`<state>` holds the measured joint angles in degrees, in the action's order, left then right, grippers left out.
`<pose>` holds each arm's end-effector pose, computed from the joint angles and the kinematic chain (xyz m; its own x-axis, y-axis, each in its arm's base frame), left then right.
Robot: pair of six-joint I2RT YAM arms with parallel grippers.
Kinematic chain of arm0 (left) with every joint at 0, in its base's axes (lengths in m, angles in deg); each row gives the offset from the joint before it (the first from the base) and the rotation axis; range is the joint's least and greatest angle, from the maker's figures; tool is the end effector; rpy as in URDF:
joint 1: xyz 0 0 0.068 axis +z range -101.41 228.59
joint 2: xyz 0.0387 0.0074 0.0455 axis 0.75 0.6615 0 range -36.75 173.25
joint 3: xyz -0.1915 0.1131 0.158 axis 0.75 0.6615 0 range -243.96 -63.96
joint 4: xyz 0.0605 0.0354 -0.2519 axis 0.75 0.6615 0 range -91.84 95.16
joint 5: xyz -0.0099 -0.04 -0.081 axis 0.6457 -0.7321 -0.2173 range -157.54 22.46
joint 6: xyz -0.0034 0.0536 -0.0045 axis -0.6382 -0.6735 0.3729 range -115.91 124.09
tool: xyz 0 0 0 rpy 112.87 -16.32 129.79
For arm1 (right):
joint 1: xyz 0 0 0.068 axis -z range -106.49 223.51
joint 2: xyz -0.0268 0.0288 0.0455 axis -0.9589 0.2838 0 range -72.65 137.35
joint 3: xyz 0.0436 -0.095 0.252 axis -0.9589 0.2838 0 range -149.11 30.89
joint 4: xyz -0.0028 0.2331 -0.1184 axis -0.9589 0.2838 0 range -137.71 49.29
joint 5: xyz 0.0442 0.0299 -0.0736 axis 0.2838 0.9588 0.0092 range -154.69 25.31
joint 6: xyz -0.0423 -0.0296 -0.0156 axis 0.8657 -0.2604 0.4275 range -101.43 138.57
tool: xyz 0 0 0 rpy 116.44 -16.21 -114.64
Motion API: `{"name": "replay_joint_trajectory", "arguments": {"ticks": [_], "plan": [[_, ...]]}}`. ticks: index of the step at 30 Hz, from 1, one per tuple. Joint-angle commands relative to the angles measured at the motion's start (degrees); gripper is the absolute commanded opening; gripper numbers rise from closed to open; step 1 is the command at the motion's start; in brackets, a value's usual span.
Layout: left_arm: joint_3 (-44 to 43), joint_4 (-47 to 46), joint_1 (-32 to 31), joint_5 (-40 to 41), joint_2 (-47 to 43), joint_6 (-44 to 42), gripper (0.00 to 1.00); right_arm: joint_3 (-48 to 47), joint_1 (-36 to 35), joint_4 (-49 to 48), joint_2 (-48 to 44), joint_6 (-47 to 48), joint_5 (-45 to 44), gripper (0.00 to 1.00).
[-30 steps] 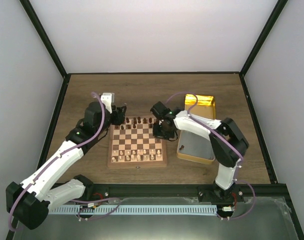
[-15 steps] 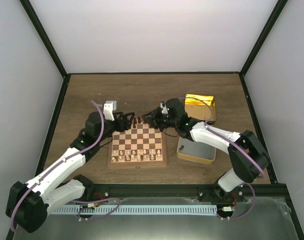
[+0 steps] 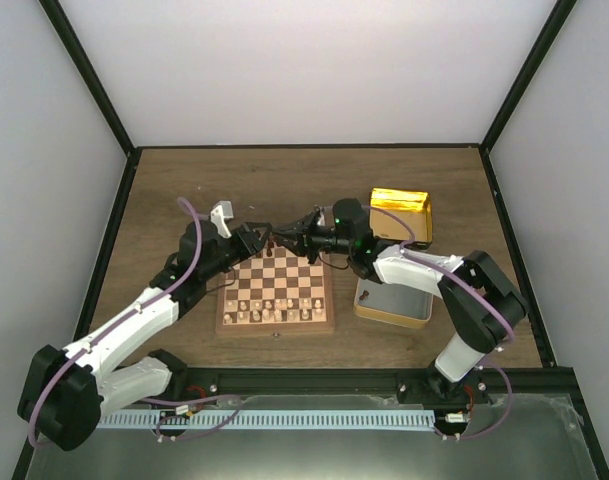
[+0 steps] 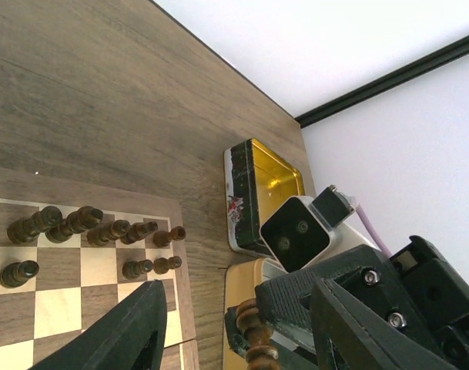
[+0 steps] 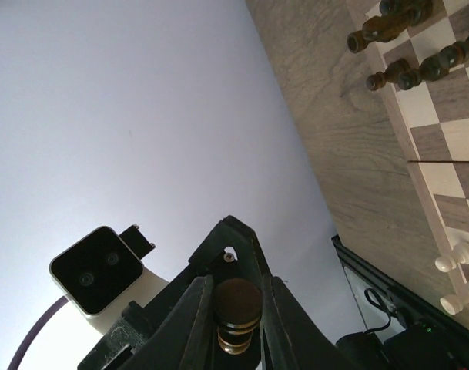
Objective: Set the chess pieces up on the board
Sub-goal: Pick up the chess piece from the chessboard.
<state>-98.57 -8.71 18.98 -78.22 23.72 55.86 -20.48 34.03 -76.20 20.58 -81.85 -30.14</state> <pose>0.2051 -0.1242 0.2550 -0.6762 -0.5037 -0.5377 0.1725 0.6013 -0.7802 0.2634 0.2432 0.2344 -0.9016 0.3067 0.3050 0.3473 0.0931 0.9331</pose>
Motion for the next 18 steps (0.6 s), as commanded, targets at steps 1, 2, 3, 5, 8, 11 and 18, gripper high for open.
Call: {"name": "replay_joint_trajectory", "arguments": {"ticks": [1, 2, 3, 5, 8, 11, 18], "plan": [[-1.34, -0.70, -0.01, -0.01, -0.05, 3.72, 0.51, 0.07, 0.55, -3.04, 0.84, -4.06, 1.52, 0.10], [-1.16, -1.06, -0.01, -0.46, -0.01, 3.76, 0.49, 0.05, 0.63, -2.80, 0.96, -4.51, 1.43, 0.10], [-0.96, -1.48, -0.01, -0.91, 0.14, 3.82, 0.48, 0.05, 0.71, -2.81, 1.03, -4.94, 1.24, 0.10], [-0.03, -2.85, -0.01, -2.45, 0.03, 3.88, 0.48, -0.03, 0.89, -2.88, 1.22, -5.76, 0.95, 0.10], [2.60, -6.34, -0.02, -3.82, -1.07, 4.06, 0.48, -0.57, 1.07, -3.36, 1.64, -6.64, 0.52, 0.10], [3.32, -7.48, -0.06, -5.32, -1.12, 3.08, 0.48, -0.95, 1.24, -3.86, 2.15, -7.16, 0.47, 0.10], [2.15, -8.32, 0.04, -7.69, 1.27, 1.34, 0.39, 1.05, 1.33, -7.57, 3.20, -9.87, 1.45, 0.10]]}}
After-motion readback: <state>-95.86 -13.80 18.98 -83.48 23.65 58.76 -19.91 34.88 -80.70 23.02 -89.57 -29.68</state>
